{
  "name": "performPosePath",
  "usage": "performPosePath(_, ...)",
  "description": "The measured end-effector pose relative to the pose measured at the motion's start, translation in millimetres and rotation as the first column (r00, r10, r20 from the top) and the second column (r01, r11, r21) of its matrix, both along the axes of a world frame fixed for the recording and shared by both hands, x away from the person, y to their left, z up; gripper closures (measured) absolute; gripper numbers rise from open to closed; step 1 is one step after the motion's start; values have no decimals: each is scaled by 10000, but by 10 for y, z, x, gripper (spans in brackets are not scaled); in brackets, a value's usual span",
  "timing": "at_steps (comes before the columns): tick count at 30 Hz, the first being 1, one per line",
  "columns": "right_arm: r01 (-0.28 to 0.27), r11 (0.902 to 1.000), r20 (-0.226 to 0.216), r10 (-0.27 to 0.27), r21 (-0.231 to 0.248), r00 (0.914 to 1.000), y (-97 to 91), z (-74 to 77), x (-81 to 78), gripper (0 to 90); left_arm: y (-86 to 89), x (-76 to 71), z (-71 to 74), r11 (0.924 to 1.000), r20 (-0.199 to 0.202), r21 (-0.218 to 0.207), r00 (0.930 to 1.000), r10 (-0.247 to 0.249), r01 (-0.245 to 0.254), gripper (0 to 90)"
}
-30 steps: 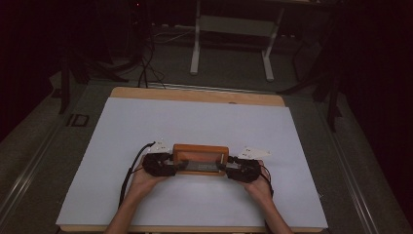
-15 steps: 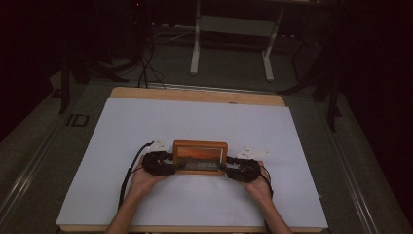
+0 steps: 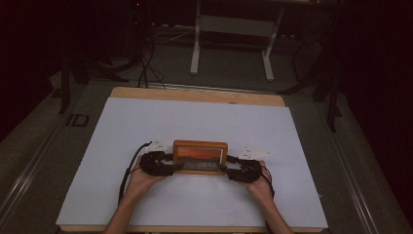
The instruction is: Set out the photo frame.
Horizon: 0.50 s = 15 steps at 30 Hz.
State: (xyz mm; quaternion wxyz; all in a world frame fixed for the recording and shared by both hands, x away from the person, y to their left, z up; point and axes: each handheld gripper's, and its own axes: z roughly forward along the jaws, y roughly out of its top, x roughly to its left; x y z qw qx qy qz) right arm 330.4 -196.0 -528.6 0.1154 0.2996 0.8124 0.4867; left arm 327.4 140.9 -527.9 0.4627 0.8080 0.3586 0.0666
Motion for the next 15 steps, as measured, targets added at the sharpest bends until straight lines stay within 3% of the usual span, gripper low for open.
performPosePath(9,39,9993,366,-53,385,9993,-157,101,-51,427,167,-85,112,9999,203,-120,9998,-50,52,450)
performPosePath(15,312,9974,665,-356,649,9972,-380,167,-54,406,367,-112,190,9993,385,-358,9992,146,-132,452)
